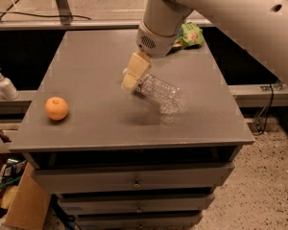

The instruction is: Place water bottle upright

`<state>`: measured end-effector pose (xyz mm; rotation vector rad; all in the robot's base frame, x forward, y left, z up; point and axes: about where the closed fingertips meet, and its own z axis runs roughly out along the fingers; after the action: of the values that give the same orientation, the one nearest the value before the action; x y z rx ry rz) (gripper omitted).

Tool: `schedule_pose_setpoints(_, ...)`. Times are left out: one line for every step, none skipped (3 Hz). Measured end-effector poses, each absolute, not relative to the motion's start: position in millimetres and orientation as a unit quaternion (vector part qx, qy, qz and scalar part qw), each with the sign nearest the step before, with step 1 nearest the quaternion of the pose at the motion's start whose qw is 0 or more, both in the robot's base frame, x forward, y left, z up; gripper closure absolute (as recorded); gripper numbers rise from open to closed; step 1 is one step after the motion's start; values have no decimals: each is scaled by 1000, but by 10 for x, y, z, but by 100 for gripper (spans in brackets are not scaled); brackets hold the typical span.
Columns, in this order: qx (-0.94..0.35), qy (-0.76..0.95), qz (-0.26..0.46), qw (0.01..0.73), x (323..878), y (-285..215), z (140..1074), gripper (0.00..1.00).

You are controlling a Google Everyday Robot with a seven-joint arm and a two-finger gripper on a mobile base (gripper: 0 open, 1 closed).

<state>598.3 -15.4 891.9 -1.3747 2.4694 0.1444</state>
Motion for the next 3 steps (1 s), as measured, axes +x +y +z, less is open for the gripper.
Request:
schedule_pose_setpoints(-470,870,51,139,6185,-99,8766,0)
schedule_pose_setpoints(-469,873,50,123,6321,-25,8621,0)
schedule_pose_setpoints(-468,875,49,112,6383,19,8478,0)
